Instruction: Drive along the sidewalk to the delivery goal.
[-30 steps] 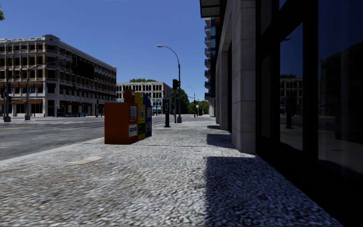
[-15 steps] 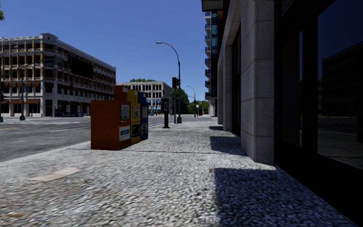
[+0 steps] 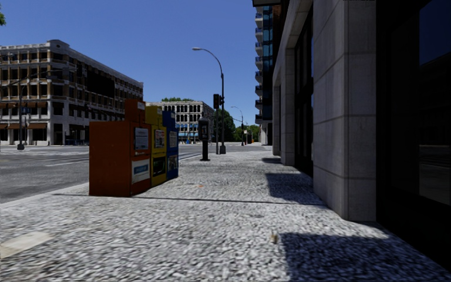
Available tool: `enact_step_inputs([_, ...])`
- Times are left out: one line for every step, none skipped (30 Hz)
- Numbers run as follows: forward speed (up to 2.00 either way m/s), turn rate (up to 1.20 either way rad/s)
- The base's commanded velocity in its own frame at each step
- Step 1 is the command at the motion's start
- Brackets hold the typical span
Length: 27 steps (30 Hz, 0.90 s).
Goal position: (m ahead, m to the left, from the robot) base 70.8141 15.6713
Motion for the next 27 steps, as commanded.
enact_step_inputs([1.51, 0.0])
enact_step_inputs([1.52, 0.0])
enact_step_inputs([1.52, 0.0])
enact_step_inputs([1.52, 0.0])
enact_step_inputs([1.52, 0.0])
enact_step_inputs([1.52, 0.0])
enact_step_inputs([1.52, 0.0])
enact_step_inputs([1.52, 0.0])
enact_step_inputs([1.52, 0.0])
enact_step_inputs([1.52, 0.0])
enact_step_inputs([1.52, 0.0])
enact_step_inputs([1.52, 0.0])
enact_step_inputs([1.52, 0.0])
enact_step_inputs([1.52, 0.0])
enact_step_inputs([1.52, 0.0])
enact_step_inputs([1.52, 0.0])
enact_step_inputs([1.52, 0.0])
enact_step_inputs([1.52, 0.0])
enact_step_inputs([1.52, 0.0])
enact_step_inputs([1.52, 0.0])
enact_step_inputs([1.52, 0.0])
enact_step_inputs([1.52, 0.0])
enact_step_inputs([1.52, 0.0])
enact_step_inputs([1.52, 0.0])
enact_step_inputs([1.52, 0.0])
enact_step_inputs([1.52, 0.0])
enact_step_inputs([1.52, 0.0])
